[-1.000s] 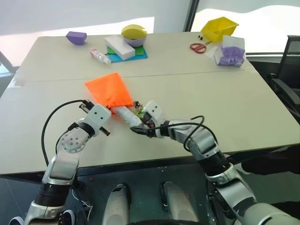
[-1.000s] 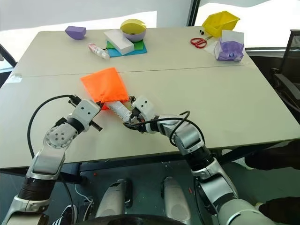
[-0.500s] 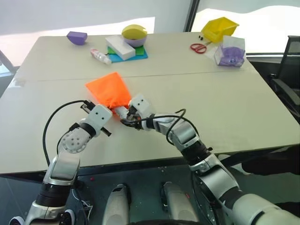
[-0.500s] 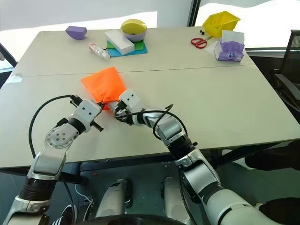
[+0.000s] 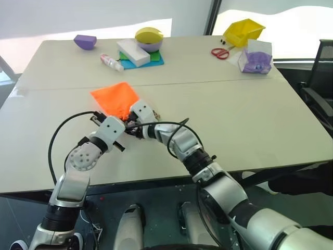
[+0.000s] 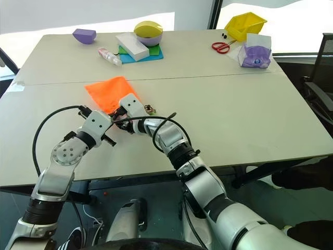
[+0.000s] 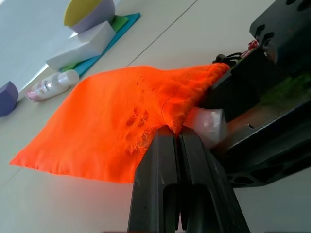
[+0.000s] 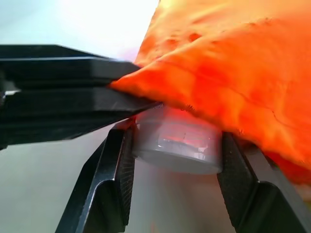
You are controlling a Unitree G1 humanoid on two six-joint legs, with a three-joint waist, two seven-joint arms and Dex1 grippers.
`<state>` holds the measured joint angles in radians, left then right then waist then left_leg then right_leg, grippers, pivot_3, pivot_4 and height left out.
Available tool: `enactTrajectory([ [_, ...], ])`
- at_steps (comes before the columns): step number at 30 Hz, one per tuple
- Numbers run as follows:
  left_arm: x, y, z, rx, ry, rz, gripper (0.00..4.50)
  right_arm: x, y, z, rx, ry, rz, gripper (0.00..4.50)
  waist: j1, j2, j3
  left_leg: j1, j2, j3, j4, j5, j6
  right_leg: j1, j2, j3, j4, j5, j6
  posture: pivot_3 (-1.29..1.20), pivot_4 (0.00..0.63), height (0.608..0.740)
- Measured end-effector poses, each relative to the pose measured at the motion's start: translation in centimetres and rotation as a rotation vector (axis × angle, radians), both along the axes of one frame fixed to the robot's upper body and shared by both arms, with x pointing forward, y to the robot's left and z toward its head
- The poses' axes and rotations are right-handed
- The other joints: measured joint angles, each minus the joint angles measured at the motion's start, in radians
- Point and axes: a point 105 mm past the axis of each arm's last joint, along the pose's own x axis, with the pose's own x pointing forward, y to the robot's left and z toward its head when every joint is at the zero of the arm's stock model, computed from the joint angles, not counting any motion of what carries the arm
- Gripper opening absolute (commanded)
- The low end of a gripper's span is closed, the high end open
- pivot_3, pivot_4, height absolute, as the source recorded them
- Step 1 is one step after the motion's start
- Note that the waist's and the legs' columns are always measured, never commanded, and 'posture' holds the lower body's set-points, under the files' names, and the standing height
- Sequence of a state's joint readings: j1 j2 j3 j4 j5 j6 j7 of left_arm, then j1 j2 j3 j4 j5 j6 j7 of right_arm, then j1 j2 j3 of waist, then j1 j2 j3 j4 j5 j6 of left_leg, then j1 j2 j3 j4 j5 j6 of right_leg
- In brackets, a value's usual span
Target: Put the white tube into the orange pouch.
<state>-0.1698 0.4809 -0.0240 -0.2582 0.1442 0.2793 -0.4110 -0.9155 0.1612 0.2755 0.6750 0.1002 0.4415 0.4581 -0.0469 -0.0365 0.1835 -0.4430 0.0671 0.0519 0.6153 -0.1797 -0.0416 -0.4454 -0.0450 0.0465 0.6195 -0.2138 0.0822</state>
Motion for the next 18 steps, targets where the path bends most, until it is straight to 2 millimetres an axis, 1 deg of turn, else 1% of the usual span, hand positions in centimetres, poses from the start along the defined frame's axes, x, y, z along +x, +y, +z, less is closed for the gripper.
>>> enactTrajectory([
  [6,-0.06,-0.03,-0.33,-0.005,0.015,0.003,0.0,0.99,-0.23,-0.2,-0.002,-0.001,-0.045,1.8,-0.001,0.0,0.0,0.0,0.0,0.0,0.0,0.0,0.0,0.0,0.0,0.0,0.0,0.0,0.0,0.0,0.15,0.74],
  [13,-0.16,-0.04,-0.58,-0.009,0.022,0.005,0.0,0.93,-0.06,-0.7,0.01,0.017,-0.018,1.8,-0.001,0.0,0.0,0.0,0.0,0.0,0.0,0.0,0.0,0.0,0.0,0.0,0.0,0.0,0.0,0.0,0.15,0.74],
  [18,-0.14,0.07,-0.54,-0.008,0.019,0.01,0.0,0.39,0.42,-0.85,0.005,0.003,0.044,1.8,-0.003,0.0,0.0,0.0,0.0,0.0,0.0,0.0,0.0,0.0,0.0,0.0,0.0,0.0,0.0,0.0,0.15,0.74],
])
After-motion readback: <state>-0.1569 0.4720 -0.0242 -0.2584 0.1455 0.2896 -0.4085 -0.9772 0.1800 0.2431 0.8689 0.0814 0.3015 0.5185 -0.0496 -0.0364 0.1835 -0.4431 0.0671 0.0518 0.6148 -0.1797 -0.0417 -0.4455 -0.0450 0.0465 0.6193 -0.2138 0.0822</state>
